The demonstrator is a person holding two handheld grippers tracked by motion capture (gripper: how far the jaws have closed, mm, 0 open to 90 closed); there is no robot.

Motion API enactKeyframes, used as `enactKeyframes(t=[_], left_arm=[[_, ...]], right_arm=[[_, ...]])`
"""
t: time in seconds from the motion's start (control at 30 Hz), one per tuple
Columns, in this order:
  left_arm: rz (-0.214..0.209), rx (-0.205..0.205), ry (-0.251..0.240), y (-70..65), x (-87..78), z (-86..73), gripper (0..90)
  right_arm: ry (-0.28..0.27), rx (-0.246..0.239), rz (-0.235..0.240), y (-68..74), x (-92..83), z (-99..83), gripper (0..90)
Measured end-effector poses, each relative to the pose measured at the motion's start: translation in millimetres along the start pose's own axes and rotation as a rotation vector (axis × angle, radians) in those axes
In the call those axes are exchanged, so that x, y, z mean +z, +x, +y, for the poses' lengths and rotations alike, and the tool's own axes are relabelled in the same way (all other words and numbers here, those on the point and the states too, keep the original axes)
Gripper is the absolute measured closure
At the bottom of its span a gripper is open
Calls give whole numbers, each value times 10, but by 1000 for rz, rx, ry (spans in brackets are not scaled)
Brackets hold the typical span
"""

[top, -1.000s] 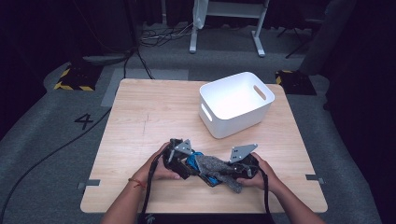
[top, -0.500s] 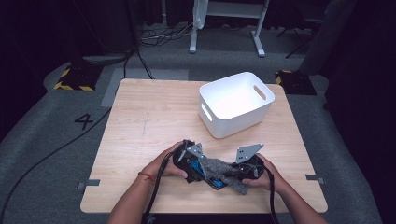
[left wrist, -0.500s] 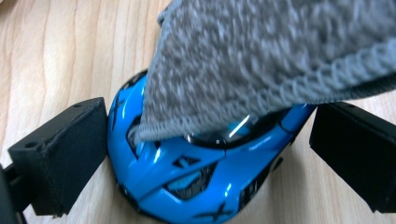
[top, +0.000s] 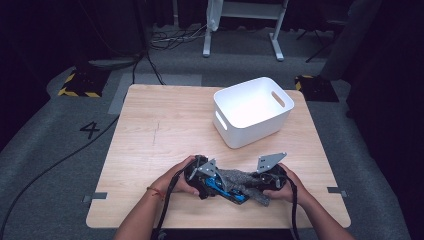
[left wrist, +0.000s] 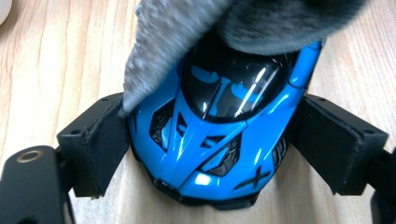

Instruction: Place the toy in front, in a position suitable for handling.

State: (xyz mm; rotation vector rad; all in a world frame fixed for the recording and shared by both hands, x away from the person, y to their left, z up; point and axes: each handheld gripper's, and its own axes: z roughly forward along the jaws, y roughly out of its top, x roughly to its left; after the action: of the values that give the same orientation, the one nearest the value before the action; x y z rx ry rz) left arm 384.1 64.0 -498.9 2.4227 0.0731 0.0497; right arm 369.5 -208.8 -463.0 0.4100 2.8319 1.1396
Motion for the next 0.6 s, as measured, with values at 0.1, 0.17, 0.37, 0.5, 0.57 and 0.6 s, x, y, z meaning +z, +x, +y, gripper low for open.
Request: enactKeyframes(t=[0.1,0.17,0.37,0.5,0.57,0.6], left_arm=[[6,-3,-2,-43,-17,-18,155],[23,-17,-2,-90,-27,-25,165],[55,-52,-2,-194,-52,-42,186],[64,-122,-27,-280,-72,-106,226],[75,-141,-24,-306,-80,-111,227],[83,-149,-23,-323,-76,-105,227]], right_arm=[[-2,-2,-38,43,0,-2,757],[-6,-13,-120,117,-26,-1,756],[-38,10,-152,191,-158,-43,754],[-80,19,-116,327,-272,-84,748],[-75,-2,-119,375,-235,-61,747],[-77,-8,-122,380,-202,-37,747]])
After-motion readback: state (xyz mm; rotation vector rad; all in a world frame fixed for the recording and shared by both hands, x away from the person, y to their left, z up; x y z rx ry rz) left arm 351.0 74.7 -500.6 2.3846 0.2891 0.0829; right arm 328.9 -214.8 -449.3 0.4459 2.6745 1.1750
